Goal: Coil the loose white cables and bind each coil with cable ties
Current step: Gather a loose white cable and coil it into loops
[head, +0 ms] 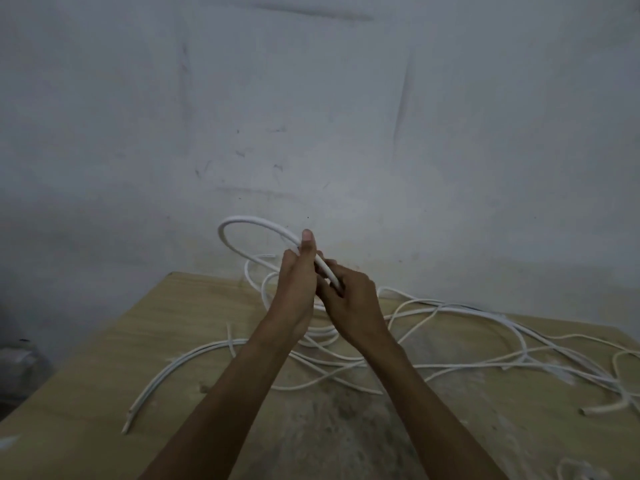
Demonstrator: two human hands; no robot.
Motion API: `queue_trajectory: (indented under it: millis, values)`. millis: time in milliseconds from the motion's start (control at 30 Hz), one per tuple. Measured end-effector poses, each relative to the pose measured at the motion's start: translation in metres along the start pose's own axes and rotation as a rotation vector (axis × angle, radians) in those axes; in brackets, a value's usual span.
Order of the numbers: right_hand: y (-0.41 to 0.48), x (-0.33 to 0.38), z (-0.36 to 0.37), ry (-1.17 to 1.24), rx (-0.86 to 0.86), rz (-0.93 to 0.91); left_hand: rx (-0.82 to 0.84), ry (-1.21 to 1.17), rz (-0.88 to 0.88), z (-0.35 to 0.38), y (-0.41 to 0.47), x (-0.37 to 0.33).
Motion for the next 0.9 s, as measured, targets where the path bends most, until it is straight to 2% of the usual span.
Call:
queue_trajectory:
  millis: [167,300,433,533,667,733,800,900]
  values:
    - [-0.012,-0.004,-0.020,0.071,-0.239,0.047,0.069,0.147,0.034,0.001,-0.003,-0.008]
    - [-0.020,-0.005,-0.032,-0.014,-0.347,-0.005,0.172,-0.282,-0.134,-0.006,0.004,-0.020]
    - [-0.025,-0.009,-0.038,0.011,-0.385,-0.036,0.207,-0.623,-0.211,-0.042,0.024,-0.038]
    - [-0.025,-0.002,-0.035,-0.073,-0.279,-0.147,0.229,-0.715,-0.261,-0.060,0.033,-0.041]
    - [-0.024,0.007,-0.024,-0.264,-0.047,-0.282,0.595,-0.909,-0.471,-0.066,0.038,-0.039]
    - [-0.020,0.004,-0.023,-0.221,0.048,-0.259,0.622,-0.776,-0.464,-0.067,0.037,-0.042]
    - [-0.017,-0.007,-0.027,-0.077,0.127,-0.180,0.552,-0.592,-0.367,-0.064,0.034,-0.045]
    - [-0.019,-0.023,-0.033,-0.023,0.173,-0.089,0.535,-0.456,-0.295,-0.055,0.030,-0.045]
Point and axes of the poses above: each hand's wrist, its own y-axis towards the middle knuckle, its own z-axis out of the palm, x = y × z, the point moved 6 cm from there along y, towards the middle knuckle, and after that the axes turned 13 degrees about -z, right-handed, at the moved point
